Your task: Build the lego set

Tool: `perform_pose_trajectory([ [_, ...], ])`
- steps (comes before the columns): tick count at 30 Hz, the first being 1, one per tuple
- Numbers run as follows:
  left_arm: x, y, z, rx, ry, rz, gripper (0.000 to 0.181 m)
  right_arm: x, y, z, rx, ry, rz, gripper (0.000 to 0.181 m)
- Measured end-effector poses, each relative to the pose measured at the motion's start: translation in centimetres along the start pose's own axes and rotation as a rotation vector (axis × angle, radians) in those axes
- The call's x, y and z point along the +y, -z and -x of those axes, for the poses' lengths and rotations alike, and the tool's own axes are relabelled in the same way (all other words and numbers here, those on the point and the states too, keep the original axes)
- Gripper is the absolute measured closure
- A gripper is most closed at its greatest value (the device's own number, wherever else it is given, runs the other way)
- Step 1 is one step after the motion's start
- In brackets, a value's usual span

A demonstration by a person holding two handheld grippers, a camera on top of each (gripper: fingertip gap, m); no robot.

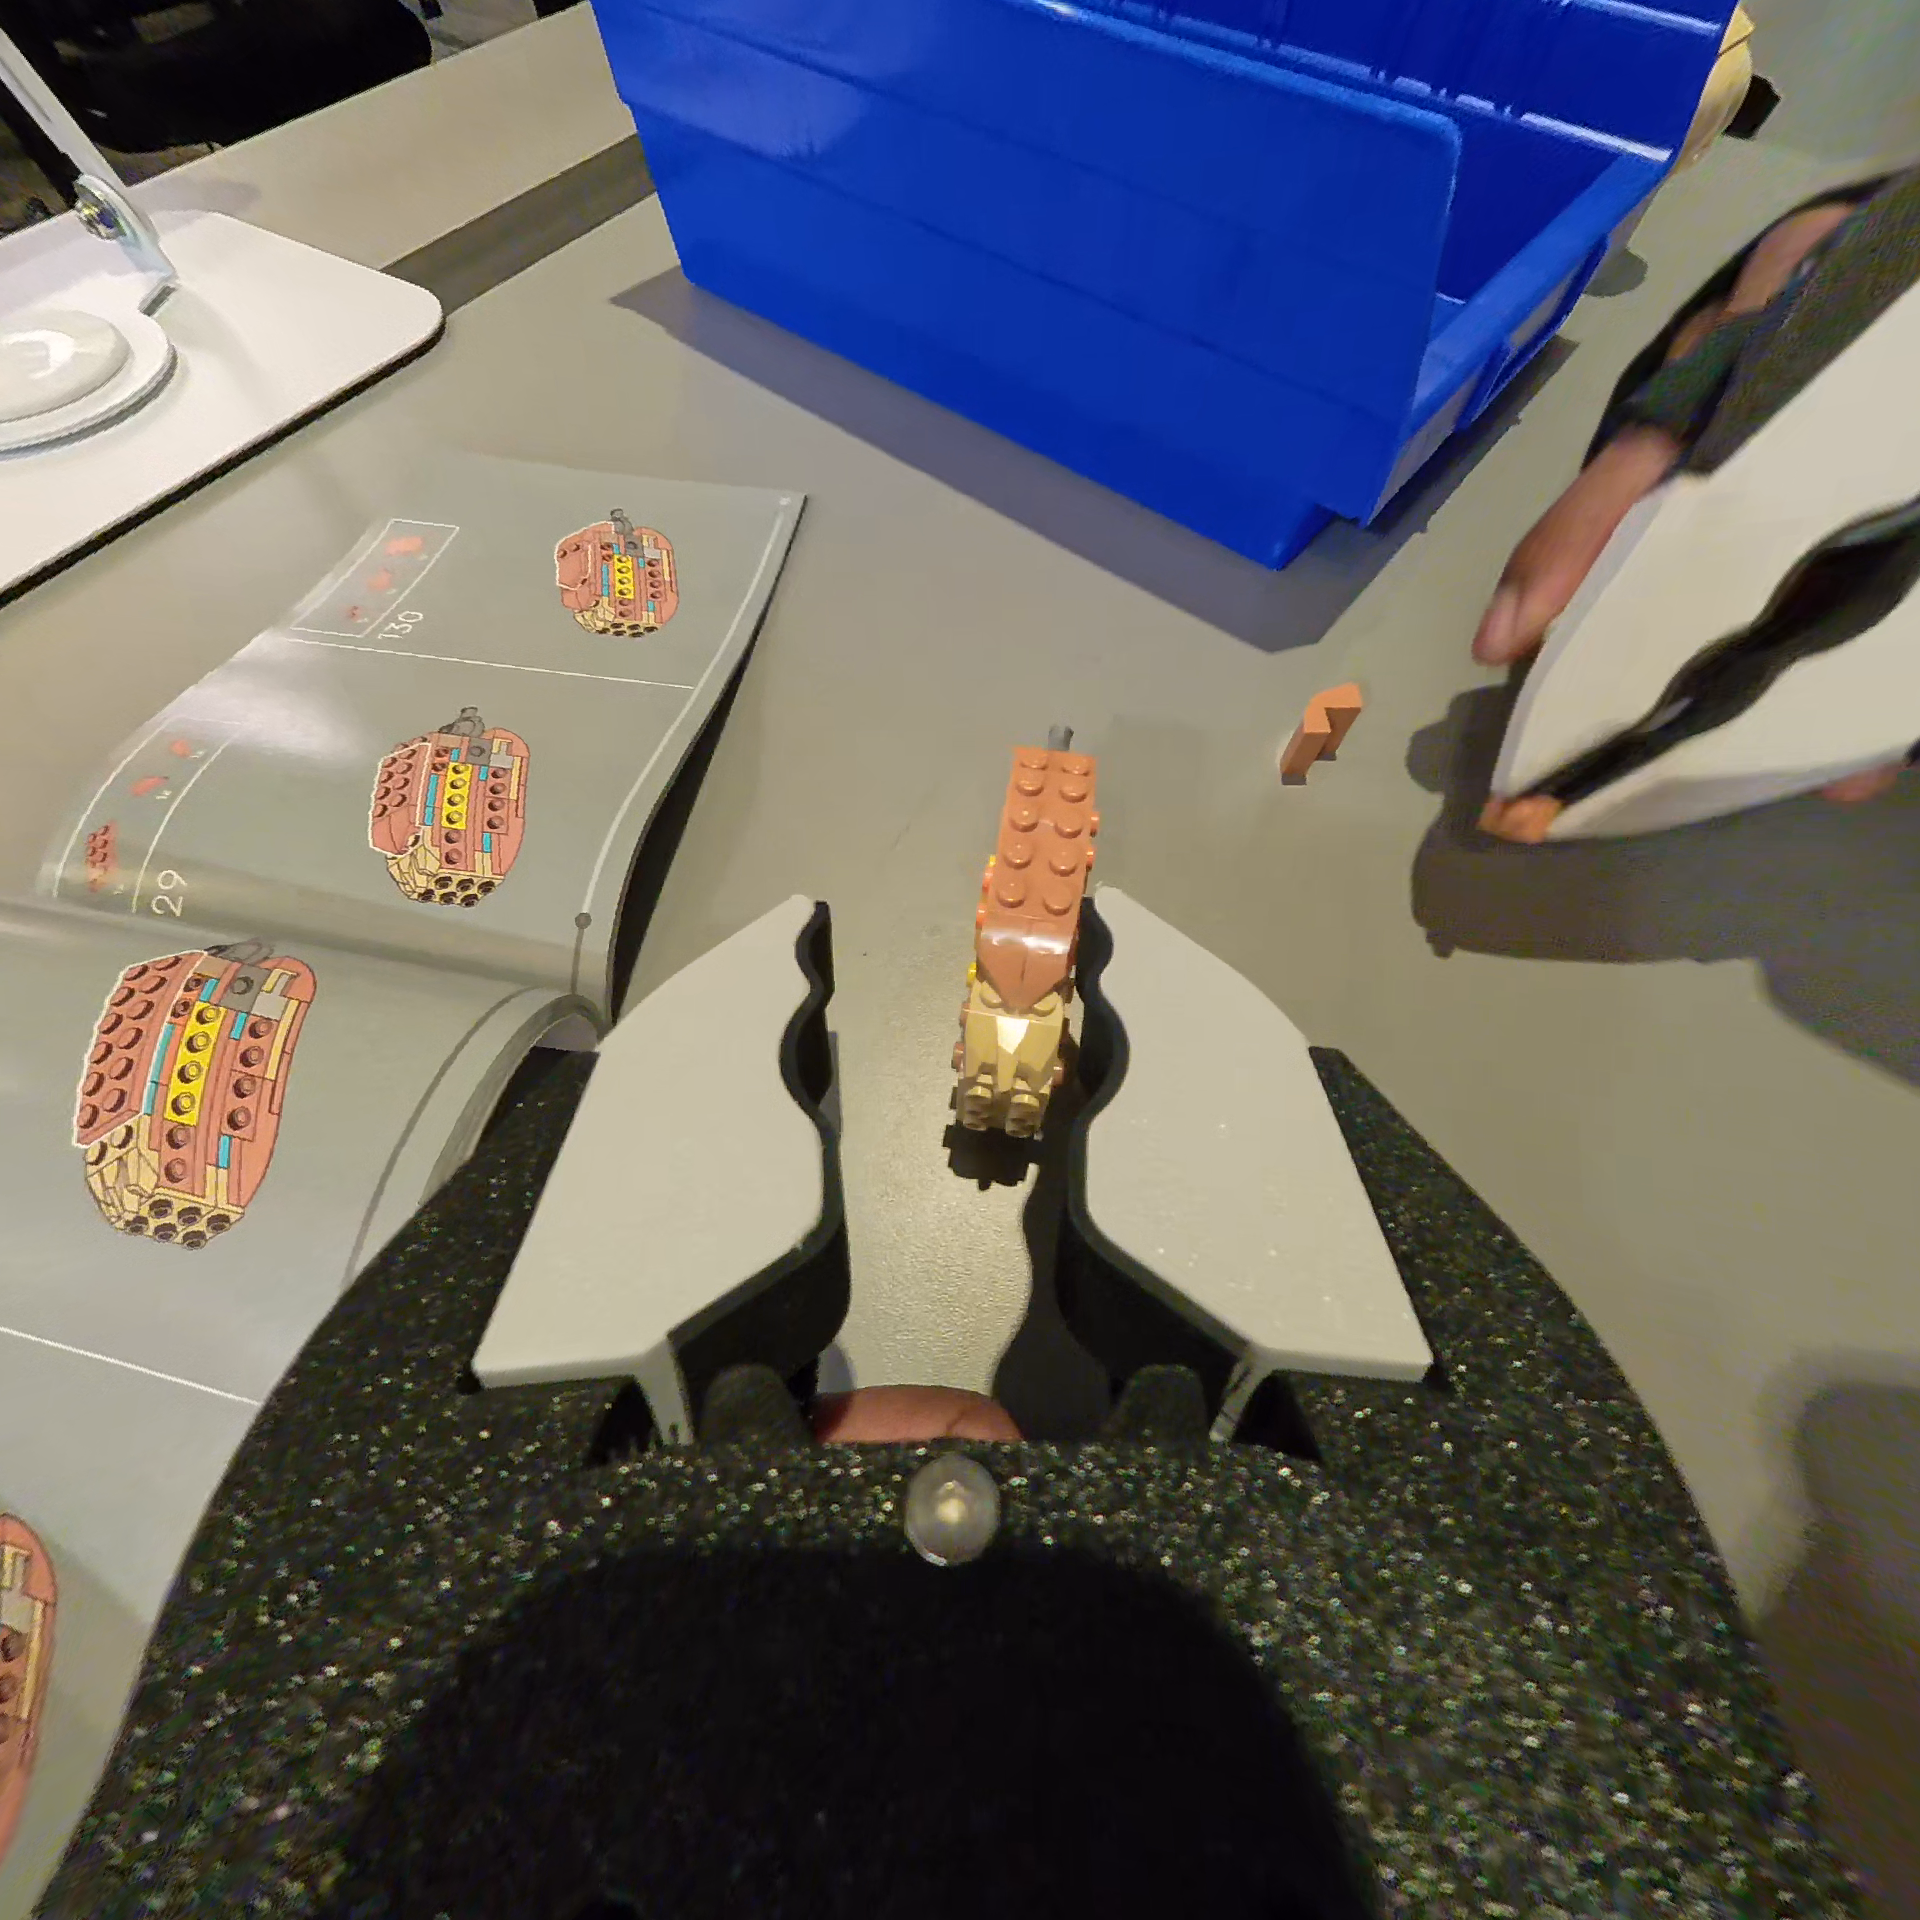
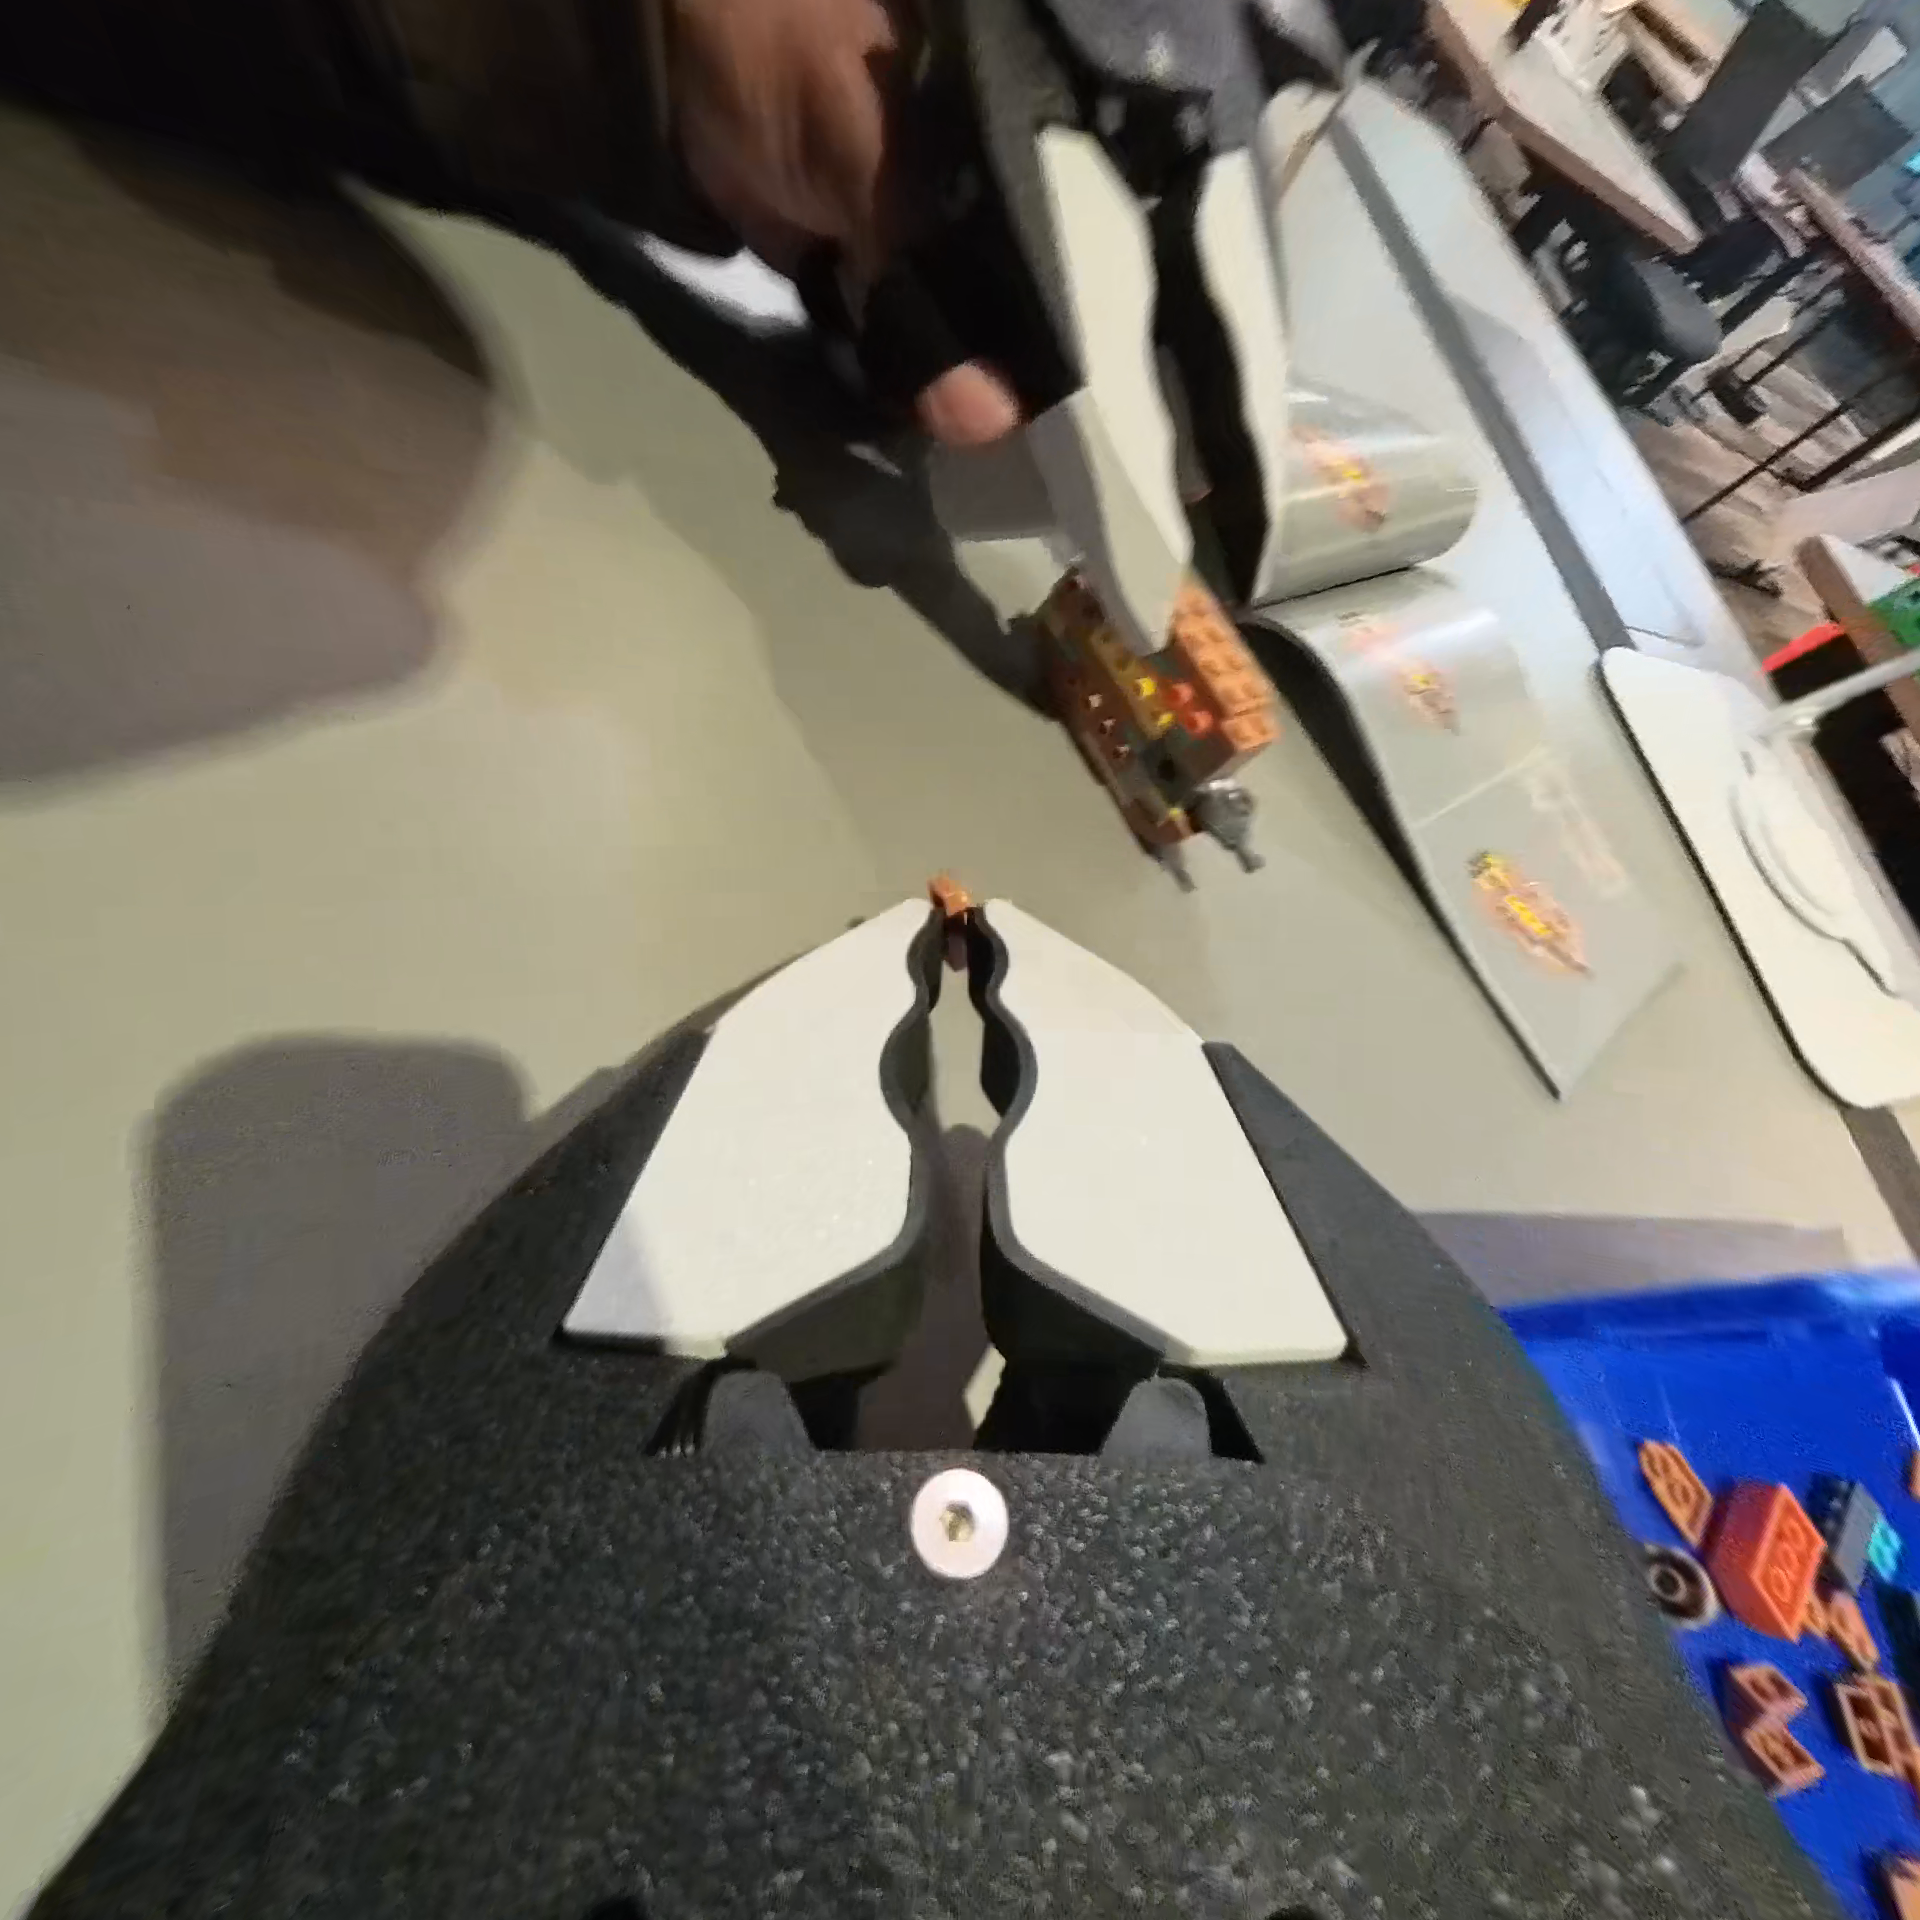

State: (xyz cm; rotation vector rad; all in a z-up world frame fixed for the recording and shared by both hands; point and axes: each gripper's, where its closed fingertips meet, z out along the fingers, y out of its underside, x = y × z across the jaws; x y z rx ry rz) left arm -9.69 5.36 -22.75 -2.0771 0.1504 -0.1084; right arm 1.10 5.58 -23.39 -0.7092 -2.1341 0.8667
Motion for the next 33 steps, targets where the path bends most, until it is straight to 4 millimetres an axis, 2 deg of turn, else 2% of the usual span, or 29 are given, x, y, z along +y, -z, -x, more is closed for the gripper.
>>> perform_pose_trajectory([
  [4, -0.1, 0.1, 0.2, -0.008, 0.005, -0.010, 0.136, 0.7, -0.4, 0.4, 0.007, 0.052, 0.048, 0.177],
  [16, -1.3, 0.6, 0.1, 0.006, 0.044, -0.080, 0.136, 0.5, 0.0, -0.8, -0.086, -0.185, -0.015, 0.176],
  [33, -2.5, 1.4, 0.6, -0.020, 0.063, -0.156, 0.136, -0.2, 0.8, -1.1, -0.111, -0.222, -0.101, 0.171],
])
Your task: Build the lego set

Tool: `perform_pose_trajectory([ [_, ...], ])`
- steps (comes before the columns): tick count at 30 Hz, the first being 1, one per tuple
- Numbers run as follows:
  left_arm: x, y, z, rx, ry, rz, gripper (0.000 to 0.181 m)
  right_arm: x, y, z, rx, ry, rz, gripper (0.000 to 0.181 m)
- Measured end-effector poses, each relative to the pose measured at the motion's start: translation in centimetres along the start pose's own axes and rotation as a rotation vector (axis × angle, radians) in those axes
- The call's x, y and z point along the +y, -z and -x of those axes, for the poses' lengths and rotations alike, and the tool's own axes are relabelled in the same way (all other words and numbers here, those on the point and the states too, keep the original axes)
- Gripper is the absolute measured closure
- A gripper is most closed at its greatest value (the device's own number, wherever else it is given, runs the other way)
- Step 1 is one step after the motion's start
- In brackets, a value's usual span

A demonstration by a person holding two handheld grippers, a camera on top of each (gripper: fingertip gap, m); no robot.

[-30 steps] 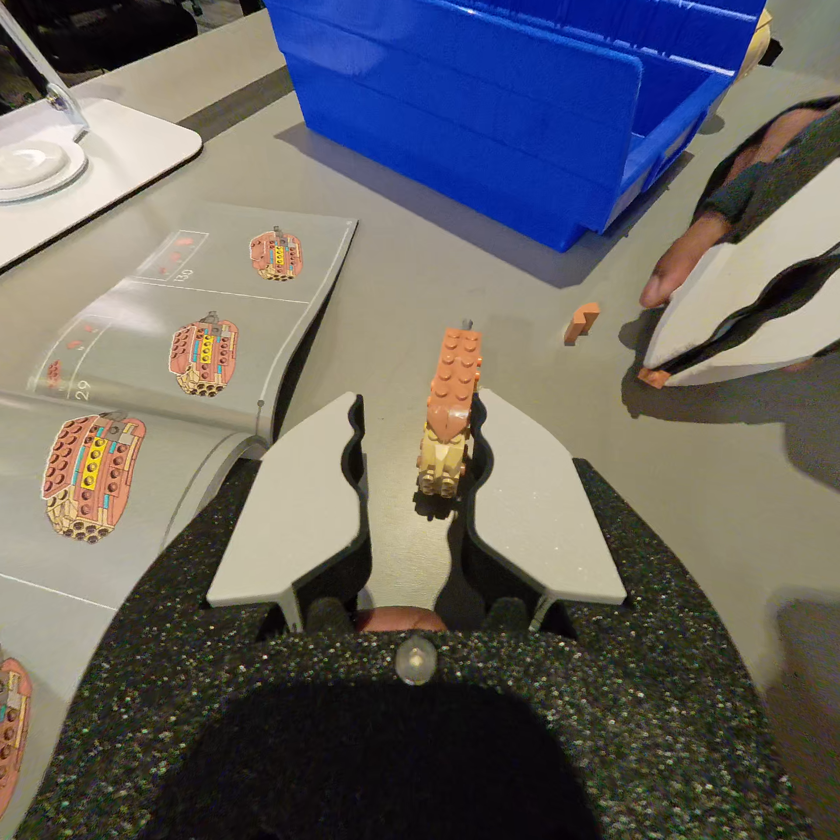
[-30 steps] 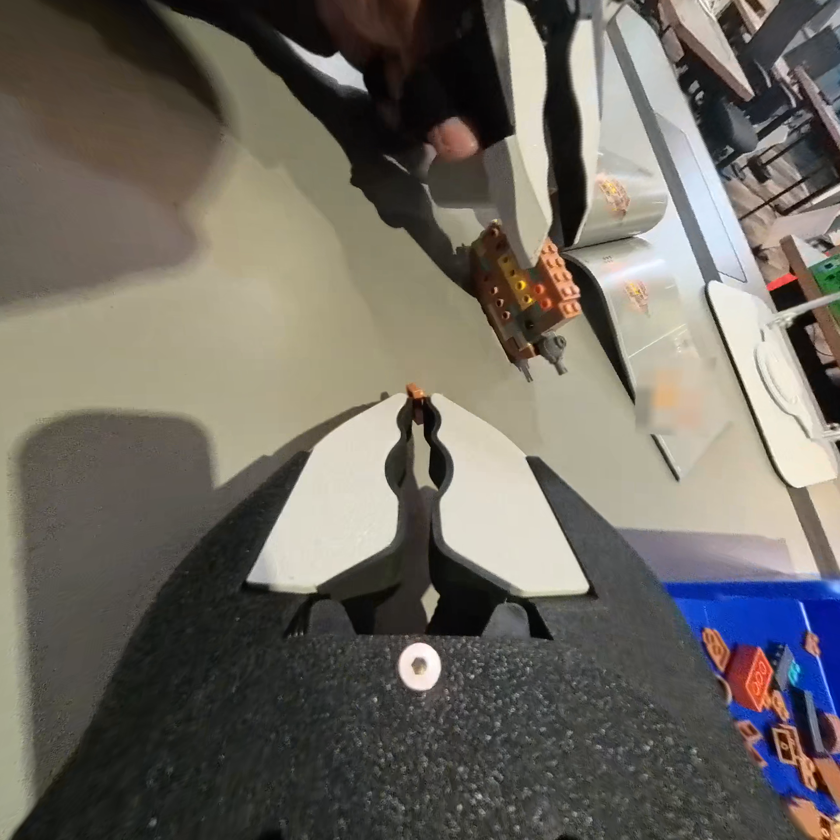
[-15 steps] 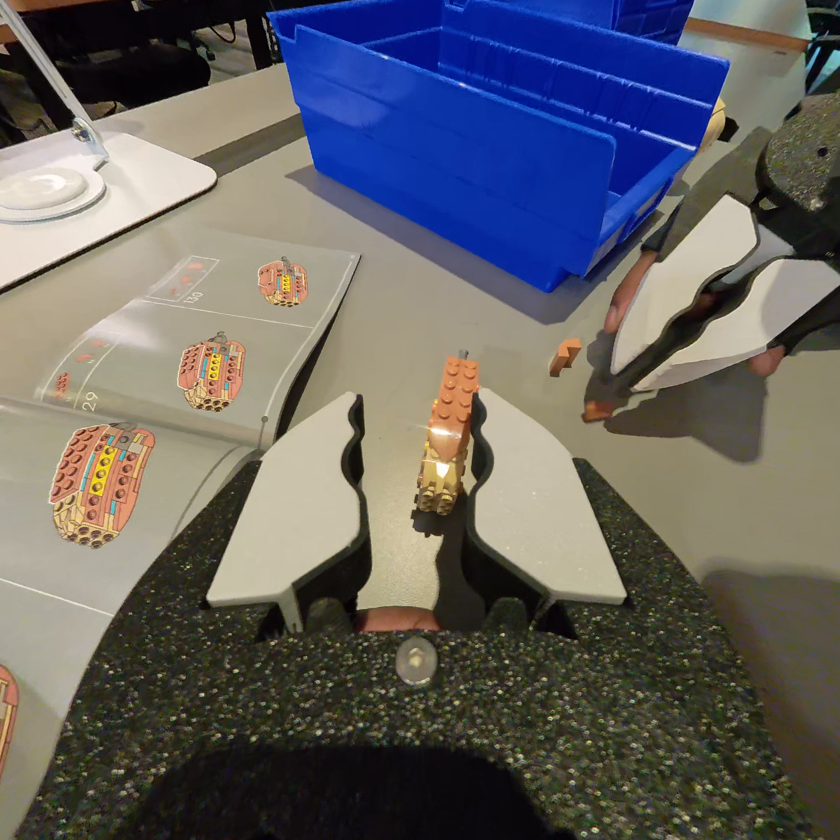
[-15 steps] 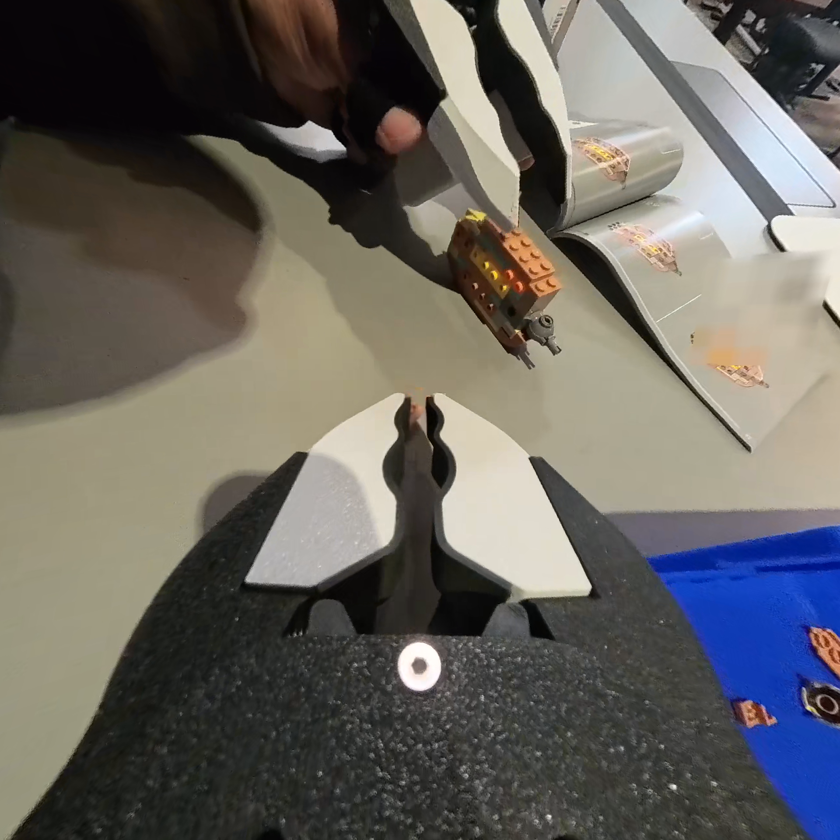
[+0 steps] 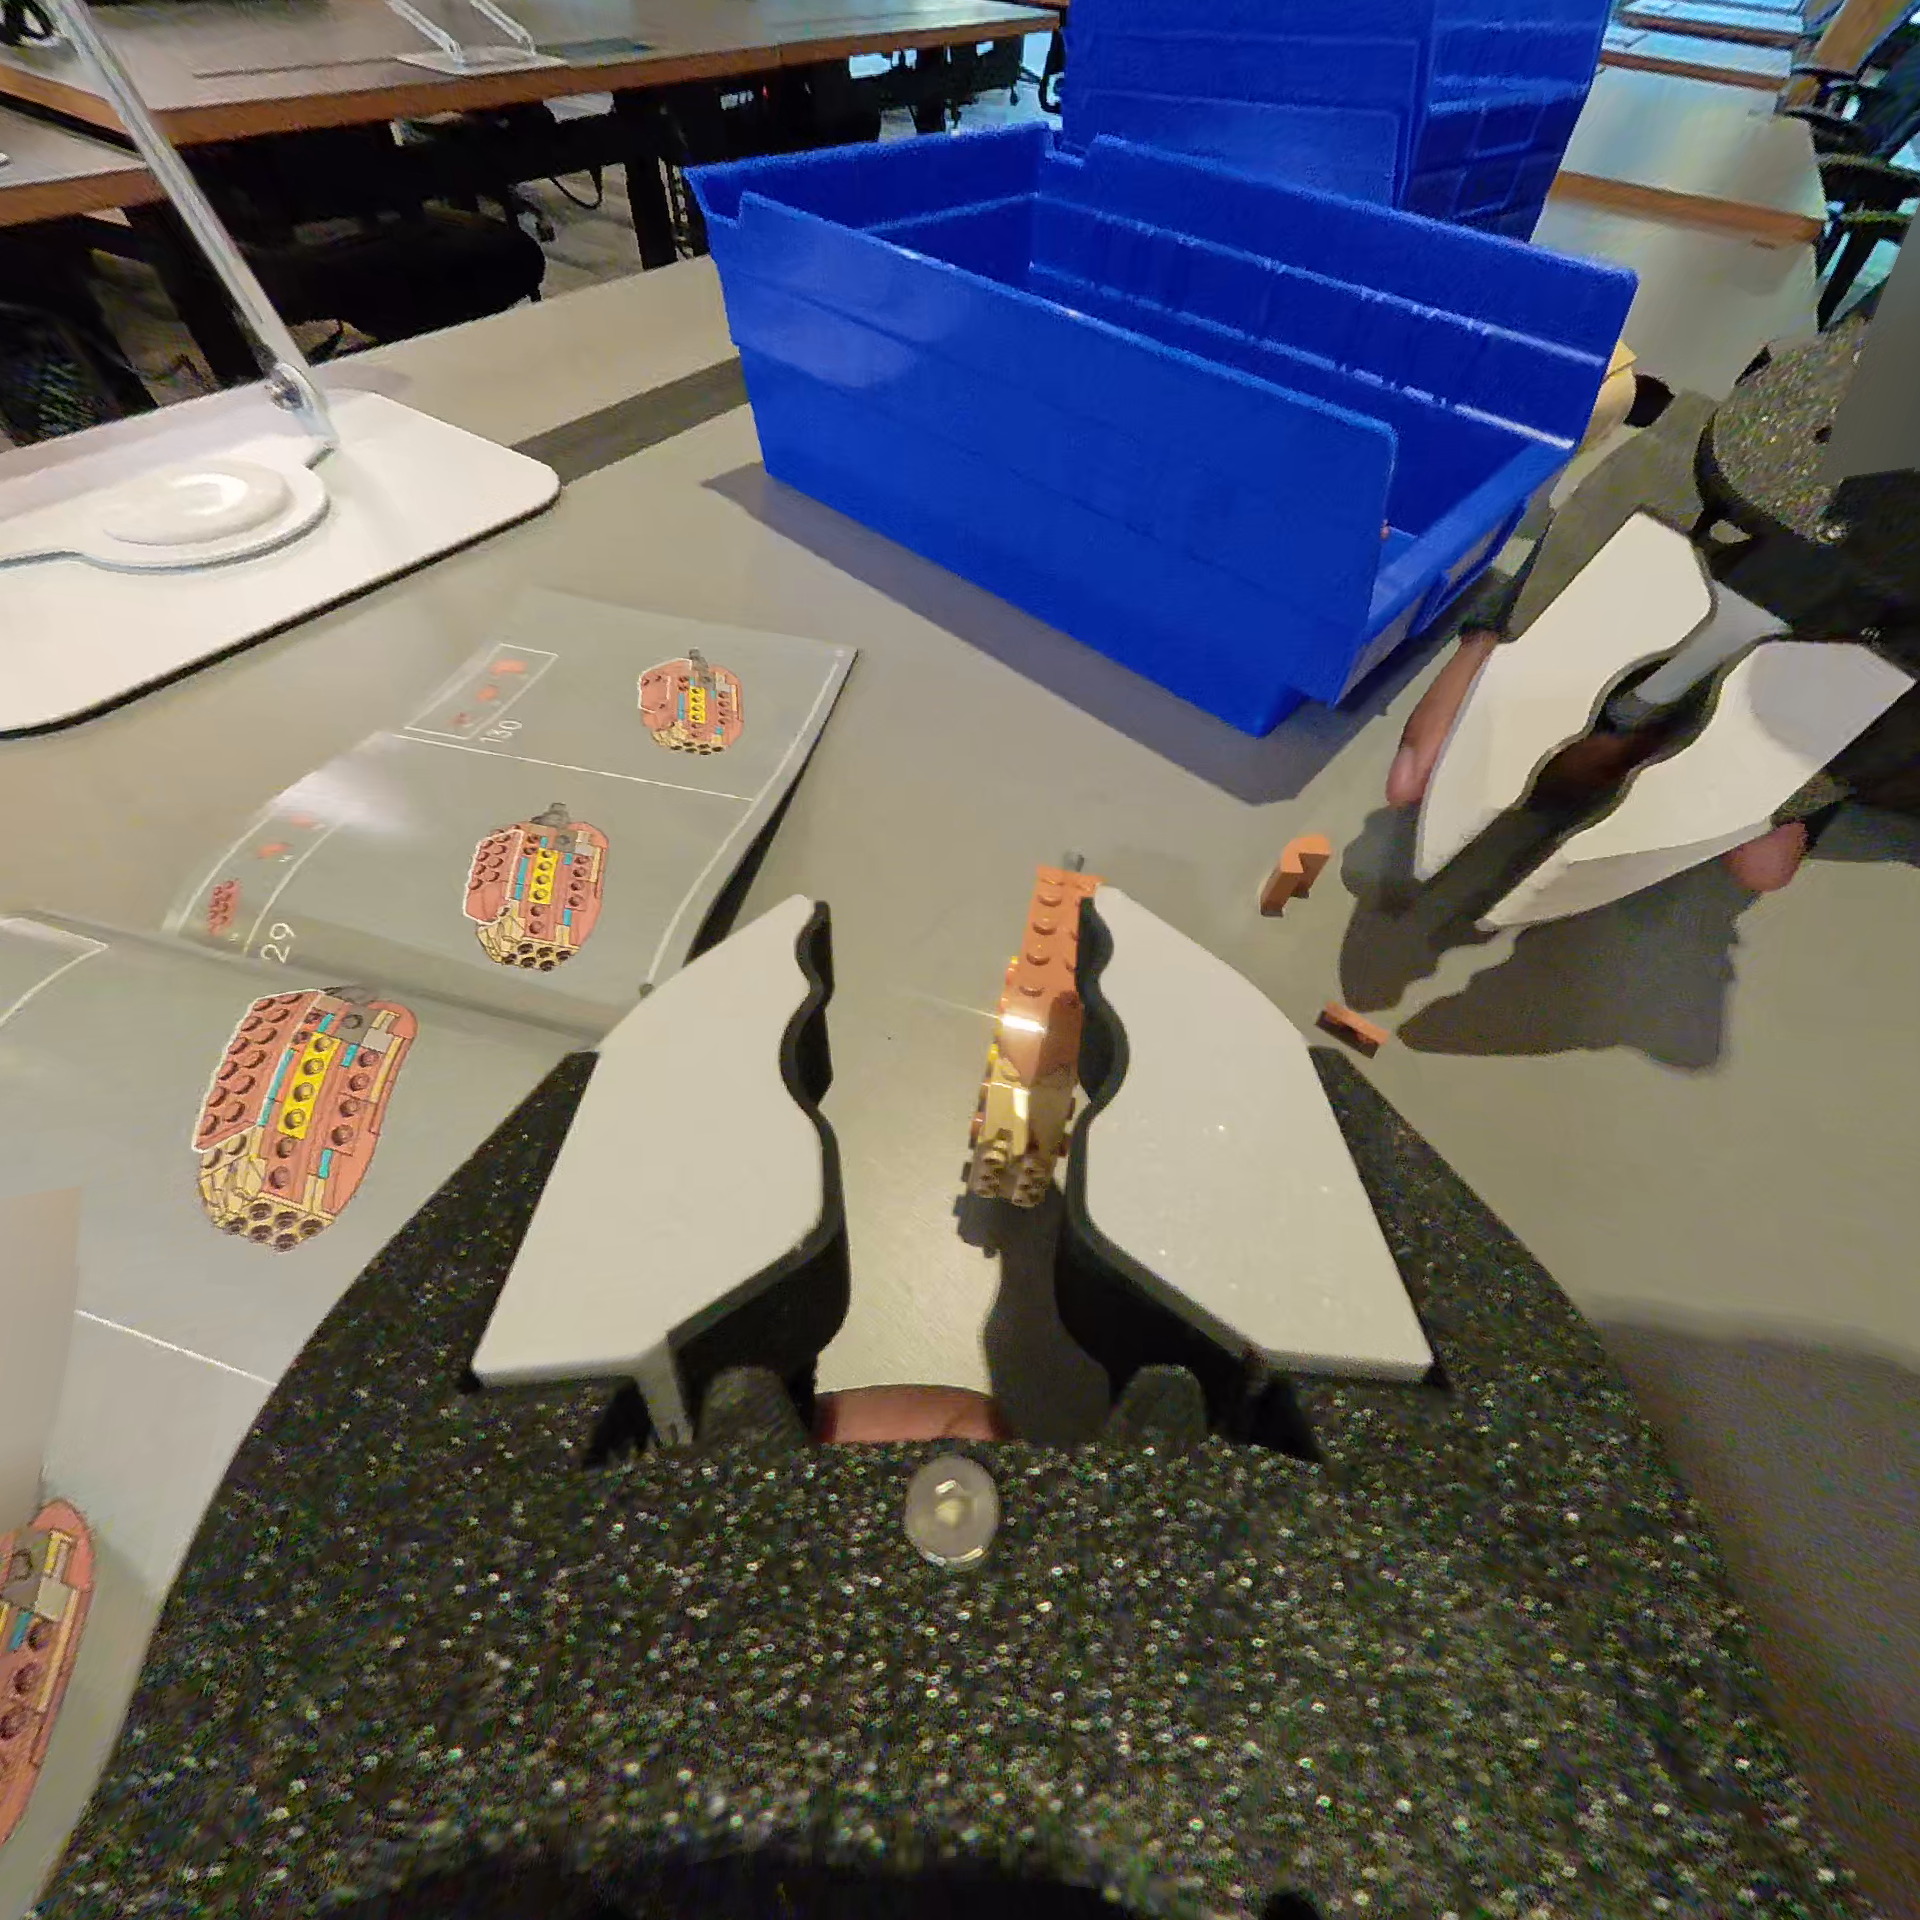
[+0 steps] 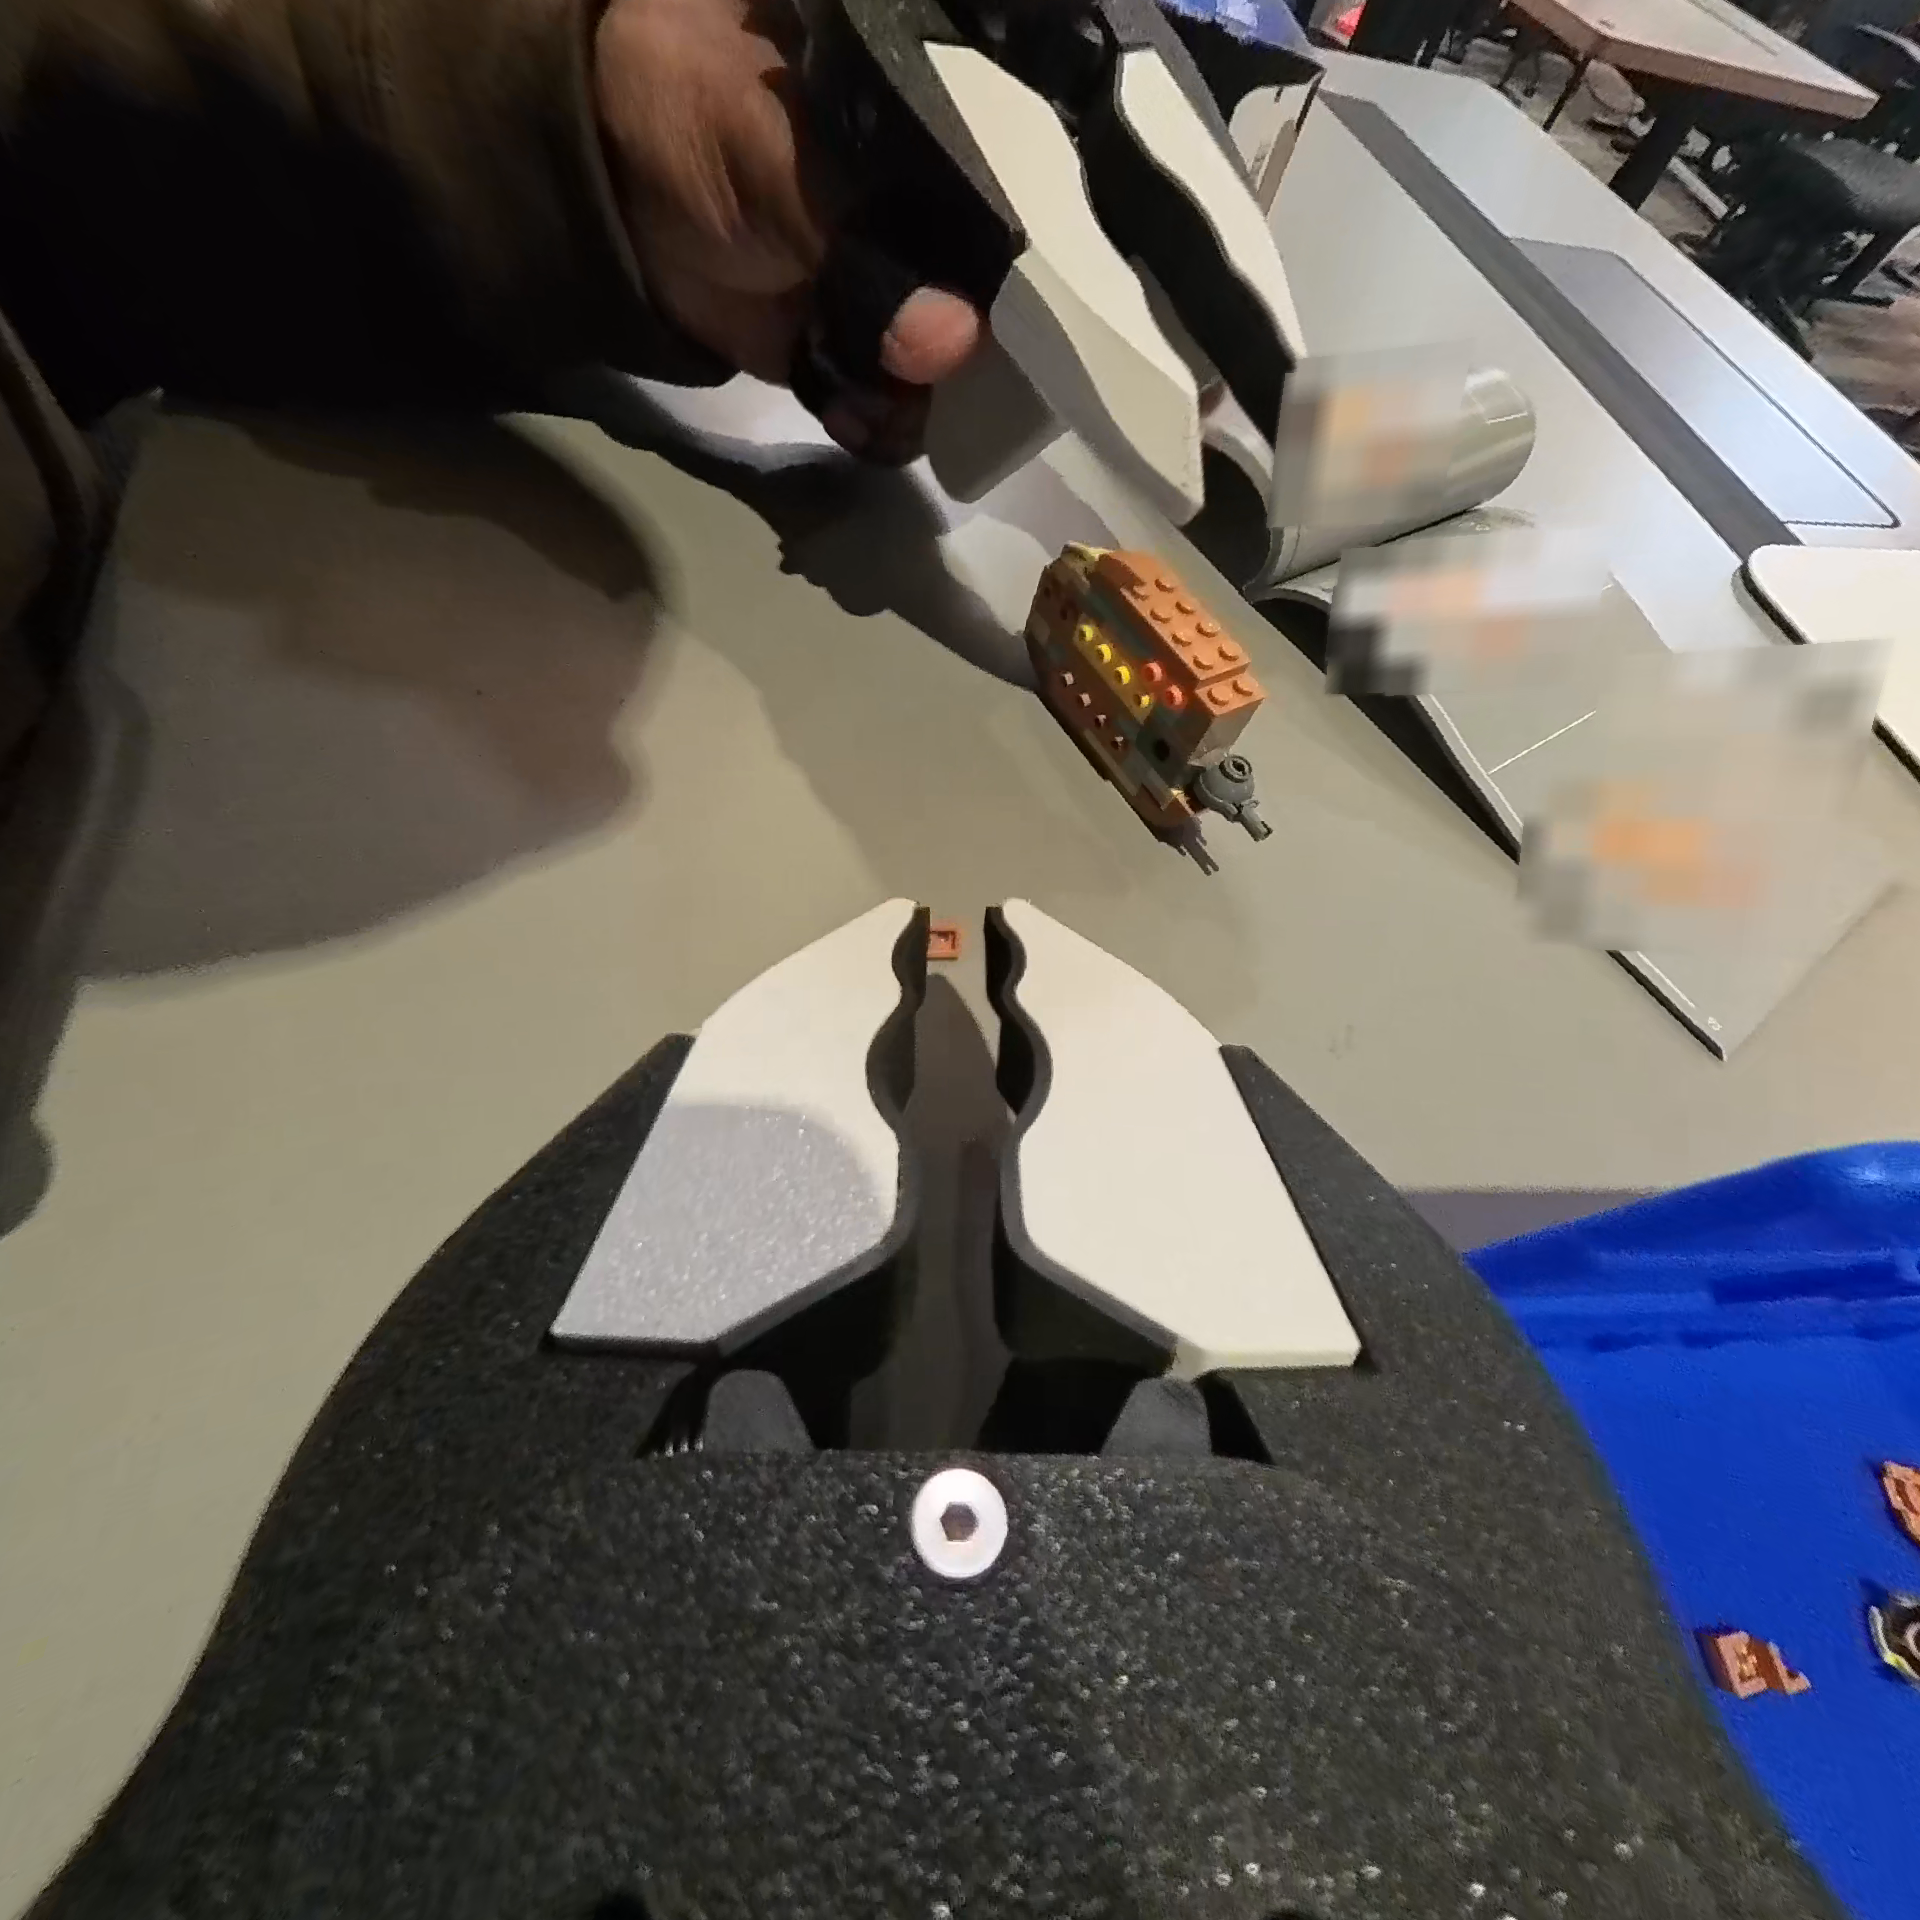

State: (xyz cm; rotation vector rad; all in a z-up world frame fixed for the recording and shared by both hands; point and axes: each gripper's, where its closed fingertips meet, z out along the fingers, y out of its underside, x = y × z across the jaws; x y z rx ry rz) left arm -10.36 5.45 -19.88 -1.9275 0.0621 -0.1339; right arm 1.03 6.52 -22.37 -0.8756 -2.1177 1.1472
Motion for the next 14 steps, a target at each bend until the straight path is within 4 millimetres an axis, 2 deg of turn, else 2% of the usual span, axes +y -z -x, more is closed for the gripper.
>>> perform_pose_trajectory([
  [14, 0.0, -0.2, 0.3, -0.016, 0.040, -0.025, 0.136, -0.1, 1.0, -2.3, 0.094, -0.139, -0.043, 0.171],
])
